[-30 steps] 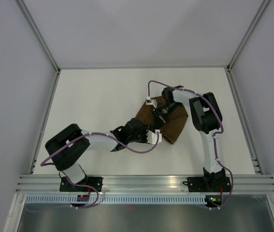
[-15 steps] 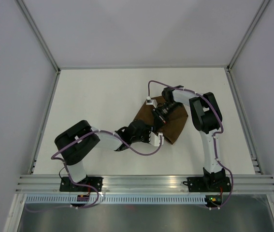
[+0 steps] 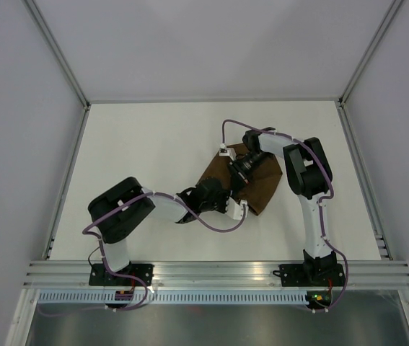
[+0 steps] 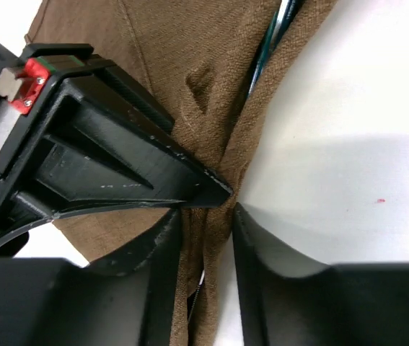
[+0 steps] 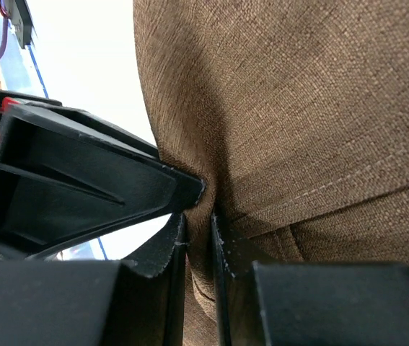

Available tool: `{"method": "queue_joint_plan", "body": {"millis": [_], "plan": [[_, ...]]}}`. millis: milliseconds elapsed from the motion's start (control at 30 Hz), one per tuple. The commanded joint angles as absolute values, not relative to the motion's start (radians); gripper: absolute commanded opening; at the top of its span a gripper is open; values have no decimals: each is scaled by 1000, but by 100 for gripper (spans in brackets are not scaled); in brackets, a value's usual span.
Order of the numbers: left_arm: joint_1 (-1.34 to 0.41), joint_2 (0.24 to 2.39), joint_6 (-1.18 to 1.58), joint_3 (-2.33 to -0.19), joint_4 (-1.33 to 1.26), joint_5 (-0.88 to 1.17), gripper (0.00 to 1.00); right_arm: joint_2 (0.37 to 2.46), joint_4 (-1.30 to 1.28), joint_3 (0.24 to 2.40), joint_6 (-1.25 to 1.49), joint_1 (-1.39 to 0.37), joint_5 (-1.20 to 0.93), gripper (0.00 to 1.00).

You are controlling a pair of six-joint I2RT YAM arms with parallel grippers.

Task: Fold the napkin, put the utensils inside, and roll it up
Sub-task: Roll the napkin at the center of the board.

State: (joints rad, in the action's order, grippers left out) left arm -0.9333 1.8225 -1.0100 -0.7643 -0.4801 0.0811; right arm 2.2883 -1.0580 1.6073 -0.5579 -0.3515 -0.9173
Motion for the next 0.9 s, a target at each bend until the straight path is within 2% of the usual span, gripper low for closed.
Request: {"method": "queue_joint_plan", "body": {"millis": [0, 267, 400, 500, 567, 667, 867], "plan": [[-937, 1848, -1074, -824, -399, 97, 34, 2347, -1014, 1600, -635, -342, -772, 0], [-940, 1864, -1065, -932, -198, 84, 3, 2335, -1003, 1606, -631, -341, -764, 1], [-946, 1865, -1003, -971, -135, 75, 2, 2301, -982, 1603, -606, -339, -746, 1], [-950, 1867, -951, -1014, -65, 63, 2, 2269, -957, 1592, -594, -336, -721, 13], [-950, 1871, -902, -1052, -34, 57, 2, 2227, -930, 1580, -574, -328, -706, 28], [-951, 1881, -859, -1095, 44, 54, 2, 2177, -907, 1578, -546, -310, -707, 40], [-954, 1882, -793, -1157, 144, 57, 2, 2111, -896, 1601, -520, -256, -719, 52]]}}
